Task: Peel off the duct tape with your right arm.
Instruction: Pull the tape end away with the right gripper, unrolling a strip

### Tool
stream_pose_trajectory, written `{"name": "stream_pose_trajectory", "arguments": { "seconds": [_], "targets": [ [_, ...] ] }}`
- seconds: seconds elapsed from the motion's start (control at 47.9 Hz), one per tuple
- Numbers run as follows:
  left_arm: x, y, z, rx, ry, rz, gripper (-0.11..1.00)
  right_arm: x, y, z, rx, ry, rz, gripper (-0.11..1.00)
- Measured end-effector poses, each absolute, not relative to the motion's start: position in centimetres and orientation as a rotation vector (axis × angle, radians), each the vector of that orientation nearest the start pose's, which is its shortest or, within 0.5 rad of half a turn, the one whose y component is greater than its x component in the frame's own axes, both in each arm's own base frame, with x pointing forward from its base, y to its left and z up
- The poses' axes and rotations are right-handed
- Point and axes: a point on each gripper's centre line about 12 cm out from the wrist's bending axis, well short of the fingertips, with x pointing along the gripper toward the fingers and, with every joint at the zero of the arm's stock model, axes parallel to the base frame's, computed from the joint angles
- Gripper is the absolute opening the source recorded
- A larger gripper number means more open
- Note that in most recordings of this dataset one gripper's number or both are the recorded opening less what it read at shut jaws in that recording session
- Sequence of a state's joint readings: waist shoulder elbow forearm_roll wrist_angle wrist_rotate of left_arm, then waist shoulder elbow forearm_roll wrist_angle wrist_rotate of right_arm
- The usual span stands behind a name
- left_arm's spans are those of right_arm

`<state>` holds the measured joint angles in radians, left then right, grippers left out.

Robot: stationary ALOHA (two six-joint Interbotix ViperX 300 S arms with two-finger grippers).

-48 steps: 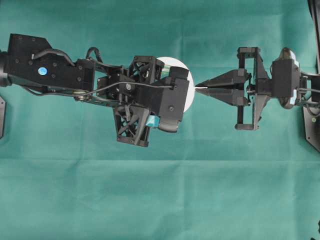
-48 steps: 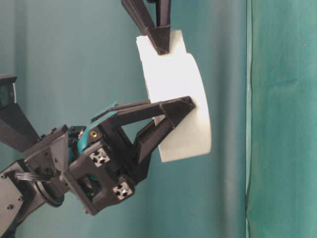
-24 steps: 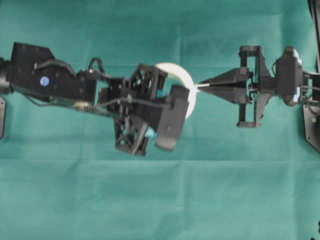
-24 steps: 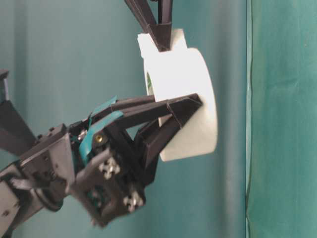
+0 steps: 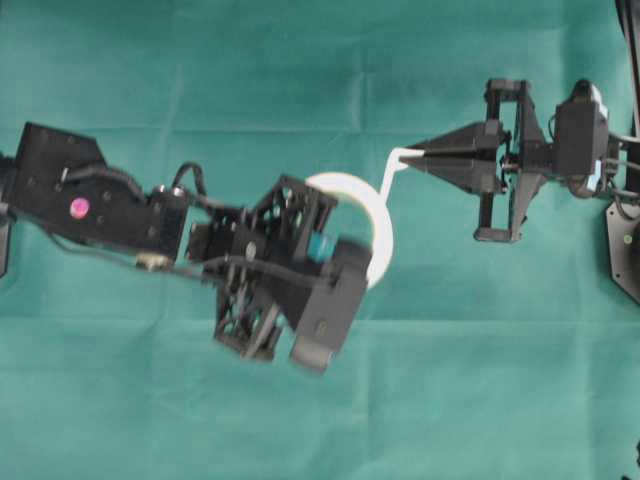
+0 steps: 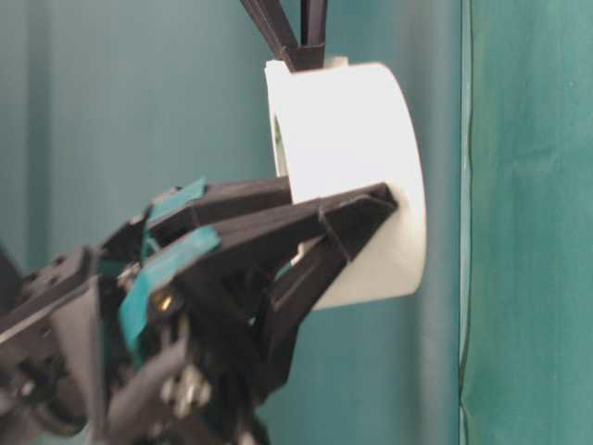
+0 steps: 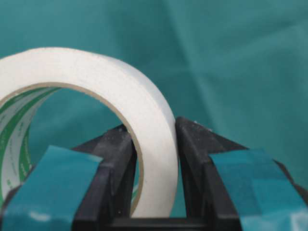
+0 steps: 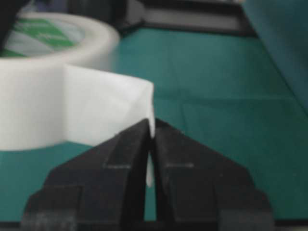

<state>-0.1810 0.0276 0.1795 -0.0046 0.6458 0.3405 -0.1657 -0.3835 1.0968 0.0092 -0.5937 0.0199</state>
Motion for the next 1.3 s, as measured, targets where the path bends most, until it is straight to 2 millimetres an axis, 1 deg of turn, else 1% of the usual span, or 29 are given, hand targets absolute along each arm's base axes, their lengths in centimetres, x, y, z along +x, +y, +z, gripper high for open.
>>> {"name": "stream_pose_trajectory", "arguments": {
  "seconds": [0.104,0.376,0.439,0.522,0.794,0.856,0.94,1.17,1.253,1.295],
  "targets": [
    [42.9,-8.8,27.7,0.43,0.801,-0.347,0.22,28.1,-5.3,21.6,0.04,0.117,-0.189,-0.09],
    [42.8,-9.0,28.1,0.453,0.789,-0.36,0.22,28.0,-5.8,21.6,0.039,0.113,-0.207,-0.09],
    [42.6,-9.5,28.1,0.466,0.784,-0.373,0.22,27.8,-6.4,21.6,0.04,0.113,-0.228,-0.09],
    [42.3,-10.3,28.7,0.497,0.761,-0.401,0.22,27.8,-6.7,21.6,0.041,0.114,-0.239,-0.09],
    [42.2,-10.5,29.7,0.542,0.702,-0.414,0.22,27.7,-7.2,21.6,0.037,0.11,-0.256,-0.09],
    [42.1,-11.0,29.9,0.555,0.682,-0.424,0.22,27.5,-7.7,21.5,0.04,0.113,-0.275,-0.09],
    [42.0,-11.5,30.5,0.57,0.646,-0.434,0.22,27.5,-7.9,21.4,0.043,0.115,-0.282,-0.09],
    [41.9,-11.5,32.3,0.591,0.544,-0.421,0.22,28.0,-8.1,21.3,0.041,0.112,-0.286,-0.09],
    [41.8,-11.5,32.6,0.596,0.512,-0.417,0.22,28.1,-8.2,21.0,0.038,0.124,-0.287,-0.09],
    [41.7,-11.9,32.8,0.602,0.489,-0.422,0.22,28.1,-8.5,20.7,0.047,0.135,-0.296,-0.09]
  ]
}}
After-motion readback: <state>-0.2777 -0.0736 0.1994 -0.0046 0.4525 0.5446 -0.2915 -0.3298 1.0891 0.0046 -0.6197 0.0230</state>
